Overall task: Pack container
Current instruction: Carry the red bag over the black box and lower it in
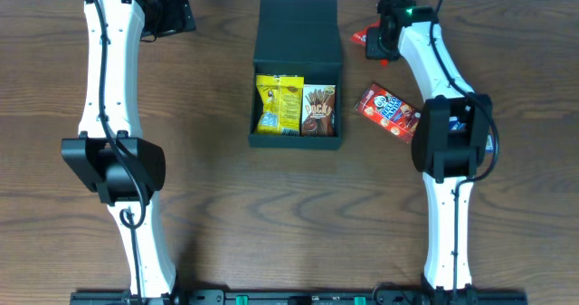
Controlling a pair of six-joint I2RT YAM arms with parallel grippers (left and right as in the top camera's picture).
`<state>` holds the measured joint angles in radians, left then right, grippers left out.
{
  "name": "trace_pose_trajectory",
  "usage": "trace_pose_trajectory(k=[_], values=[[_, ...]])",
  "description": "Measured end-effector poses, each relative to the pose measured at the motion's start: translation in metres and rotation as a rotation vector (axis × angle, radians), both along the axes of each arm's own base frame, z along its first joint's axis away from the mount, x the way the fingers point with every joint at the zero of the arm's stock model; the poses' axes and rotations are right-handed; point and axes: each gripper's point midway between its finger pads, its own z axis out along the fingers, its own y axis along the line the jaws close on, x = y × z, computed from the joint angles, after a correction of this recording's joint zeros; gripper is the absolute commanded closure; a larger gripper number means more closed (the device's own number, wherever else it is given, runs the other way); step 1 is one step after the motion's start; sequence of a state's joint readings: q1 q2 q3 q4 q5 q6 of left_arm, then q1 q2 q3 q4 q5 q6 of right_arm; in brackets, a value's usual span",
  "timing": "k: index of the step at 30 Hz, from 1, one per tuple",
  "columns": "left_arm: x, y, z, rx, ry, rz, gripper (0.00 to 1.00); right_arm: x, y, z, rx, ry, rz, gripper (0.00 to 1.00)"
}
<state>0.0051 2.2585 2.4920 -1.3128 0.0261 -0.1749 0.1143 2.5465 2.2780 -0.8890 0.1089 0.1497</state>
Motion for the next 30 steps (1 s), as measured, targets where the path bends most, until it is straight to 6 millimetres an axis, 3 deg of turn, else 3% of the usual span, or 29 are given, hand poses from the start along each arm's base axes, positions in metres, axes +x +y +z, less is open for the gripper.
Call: trace_pose_trajectory(k=[2, 4, 6, 8, 9, 13, 15, 18, 24, 30], values=[[0.0, 0.0, 0.0, 0.0, -0.001, 0.0, 0.05, 0.002, 0.001, 0.021, -0.006, -0.032, 0.022, 0.99], [0.0, 0.0, 0.0, 0.0, 0.0, 0.0, 0.05, 0.005, 0.002, 0.056, -0.017, -0.09, 0.058, 0.99], [0.0, 0.0, 0.0, 0.0, 0.0, 0.0, 0.05, 0.003, 0.009, 0.122, -0.032, -0.199, 0.117, 0.99], [0.0, 0.0, 0.0, 0.0, -0.002, 0.0, 0.05, -0.004, 0.02, 0.168, -0.035, -0.271, 0.172, 0.99], [0.001, 0.0, 0.0, 0.0, -0.003, 0.0, 0.05, -0.014, 0.032, 0.2, -0.027, -0.318, 0.223, 0.98], [0.001, 0.0, 0.0, 0.0, -0.004, 0.001, 0.05, -0.043, 0.072, 0.252, 0.03, -0.379, 0.382, 0.99], [0.001, 0.001, 0.0, 0.004, -0.004, 0.002, 0.05, -0.057, 0.095, 0.253, 0.069, -0.356, 0.472, 0.99], [0.001, 0.003, 0.001, 0.01, -0.004, 0.006, 0.05, -0.081, 0.13, 0.237, 0.126, -0.278, 0.622, 0.98], [0.0, 0.019, 0.0, 0.011, -0.004, 0.037, 0.05, -0.13, 0.183, 0.217, 0.141, -0.172, 0.924, 0.98], [0.0, 0.027, 0.0, 0.015, -0.004, 0.053, 0.05, -0.144, 0.214, 0.203, 0.147, -0.177, 1.071, 0.99]])
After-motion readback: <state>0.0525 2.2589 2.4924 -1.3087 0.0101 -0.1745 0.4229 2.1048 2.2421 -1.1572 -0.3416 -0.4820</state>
